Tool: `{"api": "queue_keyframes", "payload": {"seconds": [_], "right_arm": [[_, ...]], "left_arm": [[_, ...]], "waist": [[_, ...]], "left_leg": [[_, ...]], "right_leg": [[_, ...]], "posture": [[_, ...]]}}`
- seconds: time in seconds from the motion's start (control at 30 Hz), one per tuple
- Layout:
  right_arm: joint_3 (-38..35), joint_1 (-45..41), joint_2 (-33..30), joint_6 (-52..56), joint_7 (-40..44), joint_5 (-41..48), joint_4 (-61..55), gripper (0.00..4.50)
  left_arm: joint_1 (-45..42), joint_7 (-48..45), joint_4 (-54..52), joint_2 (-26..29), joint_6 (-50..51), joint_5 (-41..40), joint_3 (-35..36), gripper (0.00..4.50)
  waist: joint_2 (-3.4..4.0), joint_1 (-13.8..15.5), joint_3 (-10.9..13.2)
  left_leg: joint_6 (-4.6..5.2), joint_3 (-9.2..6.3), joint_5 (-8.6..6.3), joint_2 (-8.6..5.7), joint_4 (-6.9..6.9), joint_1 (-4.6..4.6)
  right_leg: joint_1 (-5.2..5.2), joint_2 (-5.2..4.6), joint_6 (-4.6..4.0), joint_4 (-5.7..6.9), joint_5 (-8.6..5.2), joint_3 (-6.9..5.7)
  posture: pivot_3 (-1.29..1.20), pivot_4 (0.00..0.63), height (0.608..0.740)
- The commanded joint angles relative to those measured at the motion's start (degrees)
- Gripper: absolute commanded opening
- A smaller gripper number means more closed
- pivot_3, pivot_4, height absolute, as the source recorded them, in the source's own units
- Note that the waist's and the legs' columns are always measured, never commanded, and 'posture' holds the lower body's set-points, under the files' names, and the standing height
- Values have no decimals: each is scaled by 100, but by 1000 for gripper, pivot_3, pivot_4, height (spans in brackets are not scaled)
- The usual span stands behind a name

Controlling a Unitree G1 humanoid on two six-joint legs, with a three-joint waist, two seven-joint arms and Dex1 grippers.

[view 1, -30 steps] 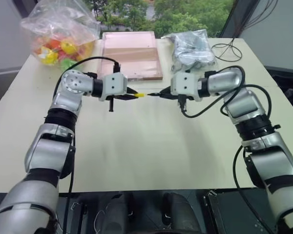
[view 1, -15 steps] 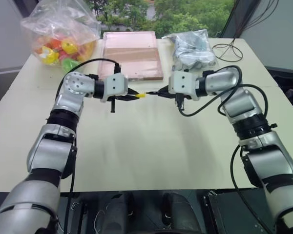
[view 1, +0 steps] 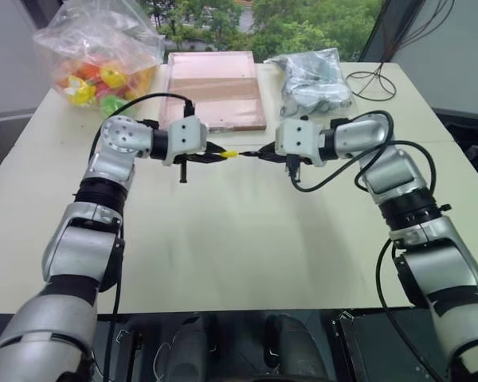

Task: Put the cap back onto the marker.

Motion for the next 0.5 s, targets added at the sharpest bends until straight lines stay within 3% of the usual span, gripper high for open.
{"api": "queue_keyframes", "payload": {"seconds": [0.03,0.5], "right_arm": [[-122,-61,28,-9,-63,44,-74,0],[-66,-26,221,102,-45,53,-173,0]], "left_arm": [[12,56,-211,24,26,-102,101,13],[-204,349,-19,-360,-136,120,-72,13]], "waist": [[0,0,0],[0,3,0]], "left_leg": [[0,0,0,0,0,0],[0,0,0,0,0,0]], "right_leg": [[0,0,0,0,0,0],[0,0,0,0,0,0]], "posture": [[0,150,740],[0,150,740]]}}
